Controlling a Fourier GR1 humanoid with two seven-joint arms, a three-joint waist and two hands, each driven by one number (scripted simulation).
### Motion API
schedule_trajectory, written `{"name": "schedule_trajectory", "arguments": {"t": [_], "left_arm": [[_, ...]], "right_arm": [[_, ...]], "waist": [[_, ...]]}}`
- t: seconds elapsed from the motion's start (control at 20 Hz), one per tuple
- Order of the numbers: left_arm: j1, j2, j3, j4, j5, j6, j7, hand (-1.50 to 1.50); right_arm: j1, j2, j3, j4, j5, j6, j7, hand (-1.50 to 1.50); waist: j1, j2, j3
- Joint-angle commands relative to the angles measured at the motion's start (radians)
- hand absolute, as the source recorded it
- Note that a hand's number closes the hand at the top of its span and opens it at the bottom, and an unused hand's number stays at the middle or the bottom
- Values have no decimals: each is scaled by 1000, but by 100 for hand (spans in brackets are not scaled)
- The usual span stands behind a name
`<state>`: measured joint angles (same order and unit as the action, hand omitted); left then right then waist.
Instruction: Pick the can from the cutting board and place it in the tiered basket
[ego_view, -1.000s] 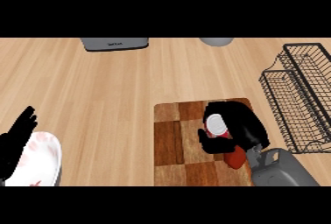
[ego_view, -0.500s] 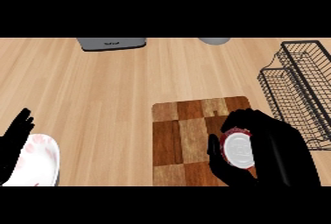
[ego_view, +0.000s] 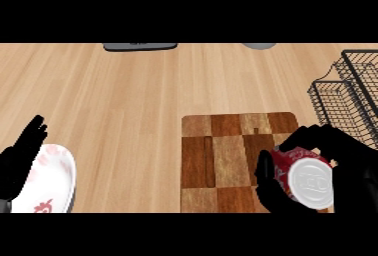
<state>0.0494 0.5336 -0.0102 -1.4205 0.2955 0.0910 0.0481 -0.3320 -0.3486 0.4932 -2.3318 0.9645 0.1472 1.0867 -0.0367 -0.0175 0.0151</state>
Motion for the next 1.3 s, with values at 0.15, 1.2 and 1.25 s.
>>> {"name": "schedule_trajectory", "arguments": {"t": [0.15,1.2,1.25], "left_arm": [[14,-33,-44,33,-19,-15,68,0],[-4,-40,-23,67,-31,-35,46,0],[-26,-41,-24,44,-24,-33,67,0]], "right_arm": [[-38,-38,-200,-26,-41,59,-16,150],[-184,-314,-581,553,-186,0,-577,150],[-196,-334,-554,576,-165,8,-609,150]], "waist": [[32,17,-15],[50,35,-24],[60,33,-20]]}}
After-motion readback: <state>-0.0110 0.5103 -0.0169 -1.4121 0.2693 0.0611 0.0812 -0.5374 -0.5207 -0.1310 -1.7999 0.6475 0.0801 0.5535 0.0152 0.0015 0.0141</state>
